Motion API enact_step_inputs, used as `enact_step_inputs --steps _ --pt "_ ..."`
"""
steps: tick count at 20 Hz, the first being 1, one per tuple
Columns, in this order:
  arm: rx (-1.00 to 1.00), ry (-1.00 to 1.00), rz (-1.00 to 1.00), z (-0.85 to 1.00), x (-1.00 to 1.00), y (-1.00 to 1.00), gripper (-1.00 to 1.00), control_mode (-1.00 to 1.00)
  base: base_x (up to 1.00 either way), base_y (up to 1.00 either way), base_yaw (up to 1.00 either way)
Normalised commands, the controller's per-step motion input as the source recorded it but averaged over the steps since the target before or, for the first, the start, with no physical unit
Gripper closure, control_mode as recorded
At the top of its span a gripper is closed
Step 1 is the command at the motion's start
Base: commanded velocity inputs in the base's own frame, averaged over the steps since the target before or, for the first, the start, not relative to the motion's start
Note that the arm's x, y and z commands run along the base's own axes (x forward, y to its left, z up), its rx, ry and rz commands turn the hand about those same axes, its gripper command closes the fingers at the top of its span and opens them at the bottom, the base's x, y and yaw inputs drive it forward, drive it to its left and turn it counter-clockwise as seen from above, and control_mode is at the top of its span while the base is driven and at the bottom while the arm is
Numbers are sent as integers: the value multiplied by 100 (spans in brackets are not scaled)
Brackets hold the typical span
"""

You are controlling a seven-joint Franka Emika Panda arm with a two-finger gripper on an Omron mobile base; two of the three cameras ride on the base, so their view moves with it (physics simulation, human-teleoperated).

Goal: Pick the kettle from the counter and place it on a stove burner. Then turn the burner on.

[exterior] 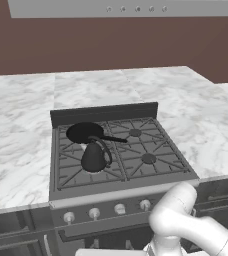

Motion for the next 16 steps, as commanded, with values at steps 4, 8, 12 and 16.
enact_step_inputs --steps 4,8,12,16 --pt "0 -7 0 -2 14 0 -100 -100 0 0 0" --pt "0 -1 0 0 28 0 -100 -100 0 0 0" --pt "0 -2 0 -1 33 0 -100 -100 0 0 0" --pt "0 -6 0 -21 29 0 -100 -100 0 0 0"
